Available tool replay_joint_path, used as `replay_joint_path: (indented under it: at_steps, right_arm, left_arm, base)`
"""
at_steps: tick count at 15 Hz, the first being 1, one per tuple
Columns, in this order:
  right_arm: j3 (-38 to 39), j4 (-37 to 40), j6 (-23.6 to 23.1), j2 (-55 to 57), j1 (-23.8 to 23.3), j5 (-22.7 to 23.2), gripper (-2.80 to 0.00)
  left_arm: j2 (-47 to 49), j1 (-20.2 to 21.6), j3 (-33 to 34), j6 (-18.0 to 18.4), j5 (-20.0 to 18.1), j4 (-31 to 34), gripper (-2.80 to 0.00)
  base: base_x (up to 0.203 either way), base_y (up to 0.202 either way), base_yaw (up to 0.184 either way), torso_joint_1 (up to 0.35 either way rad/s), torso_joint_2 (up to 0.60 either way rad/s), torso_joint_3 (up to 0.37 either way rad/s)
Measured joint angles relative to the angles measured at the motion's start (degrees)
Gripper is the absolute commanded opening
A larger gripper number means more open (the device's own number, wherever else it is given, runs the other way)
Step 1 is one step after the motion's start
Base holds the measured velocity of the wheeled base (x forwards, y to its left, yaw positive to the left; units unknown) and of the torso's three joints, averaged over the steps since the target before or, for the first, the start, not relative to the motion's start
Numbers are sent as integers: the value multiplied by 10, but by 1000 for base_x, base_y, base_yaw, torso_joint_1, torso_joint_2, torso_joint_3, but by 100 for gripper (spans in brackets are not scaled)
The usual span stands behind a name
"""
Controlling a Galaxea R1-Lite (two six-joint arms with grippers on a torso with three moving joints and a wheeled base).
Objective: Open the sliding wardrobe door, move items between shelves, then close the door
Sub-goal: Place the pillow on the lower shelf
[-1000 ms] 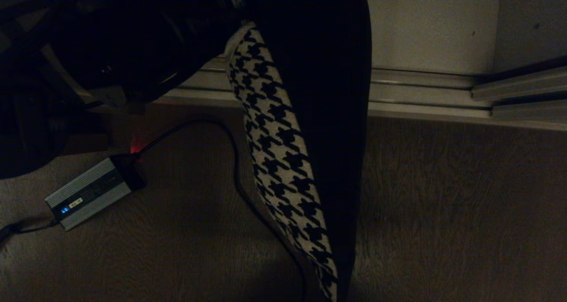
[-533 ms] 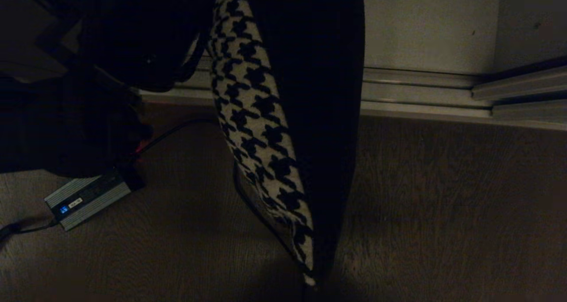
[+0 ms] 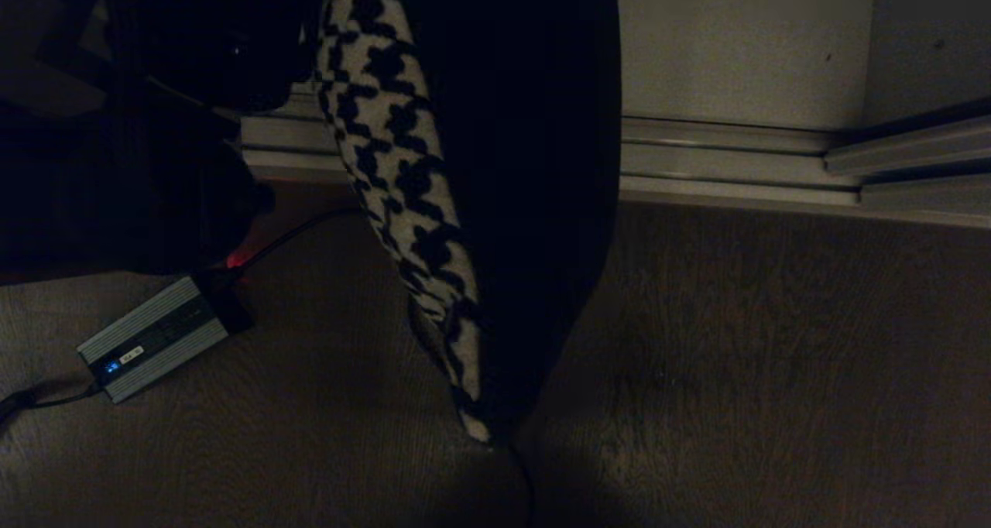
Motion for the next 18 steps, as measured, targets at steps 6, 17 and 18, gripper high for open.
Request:
replay_joint_path:
  at_steps: [6, 17, 18]
  right_arm:
    - [0, 0, 0, 0, 0, 0, -280]
    - [0, 0, 0, 0, 0, 0, -280]
    - [0, 0, 0, 0, 0, 0, -280]
  left_arm:
    - [51, 64, -104, 30, 0, -82, -280]
    - [188, 64, -206, 113, -2, -162, -280]
    - [197, 59, -221, 114, -2, -161, -280]
  base:
    - [0, 0, 0, 0, 0, 0]
    - [0, 0, 0, 0, 0, 0]
    - [0, 0, 0, 0, 0, 0]
